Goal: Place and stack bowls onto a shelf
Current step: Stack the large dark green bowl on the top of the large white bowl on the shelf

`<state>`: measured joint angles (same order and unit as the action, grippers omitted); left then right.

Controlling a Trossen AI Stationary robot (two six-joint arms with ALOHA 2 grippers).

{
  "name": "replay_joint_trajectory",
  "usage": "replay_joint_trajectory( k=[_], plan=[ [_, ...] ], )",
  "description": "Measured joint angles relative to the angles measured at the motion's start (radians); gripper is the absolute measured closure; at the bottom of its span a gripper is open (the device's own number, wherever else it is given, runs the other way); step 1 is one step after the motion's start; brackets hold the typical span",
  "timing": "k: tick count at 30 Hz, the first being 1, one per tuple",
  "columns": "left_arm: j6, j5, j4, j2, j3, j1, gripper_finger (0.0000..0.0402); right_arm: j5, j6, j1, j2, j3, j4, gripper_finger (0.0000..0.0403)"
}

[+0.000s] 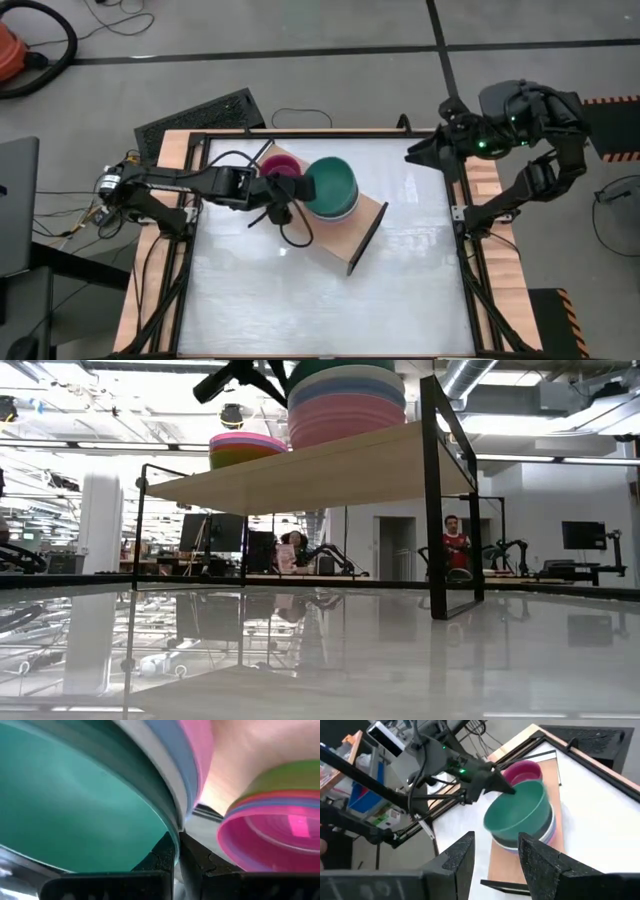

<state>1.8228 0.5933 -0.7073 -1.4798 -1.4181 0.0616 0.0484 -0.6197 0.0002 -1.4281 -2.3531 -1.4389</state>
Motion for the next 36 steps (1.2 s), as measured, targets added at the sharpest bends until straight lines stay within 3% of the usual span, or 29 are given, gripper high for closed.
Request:
replay_joint_trajectory(
  k=[11,20,23,31,36],
  plan=[
    [0.042,-0.002,0.005,-0.005,0.000,0.001,0.0396,0.004,0.000,-0.002,0.000,0.000,-0.001,0.0227],
    [0.025,0.001,0.011,-0.005,0.000,0.008,0.0353,0.007,0.000,-0.002,-0.035,0.002,-0.011,0.0227],
    [0.024,0.050,0.031,-0.005,0.000,0.018,0.0337,0.017,0.015,-0.002,-0.044,0.002,-0.008,0.0227],
    [-0.086,0.084,0.117,0.094,-0.072,0.058,0.0329,0.092,0.216,0.008,-0.105,0.002,0.161,0.0227],
    [-0.306,0.087,0.123,0.148,-0.172,0.095,0.0329,0.093,0.366,-0.008,-0.183,0.002,0.280,0.0228]
  ],
)
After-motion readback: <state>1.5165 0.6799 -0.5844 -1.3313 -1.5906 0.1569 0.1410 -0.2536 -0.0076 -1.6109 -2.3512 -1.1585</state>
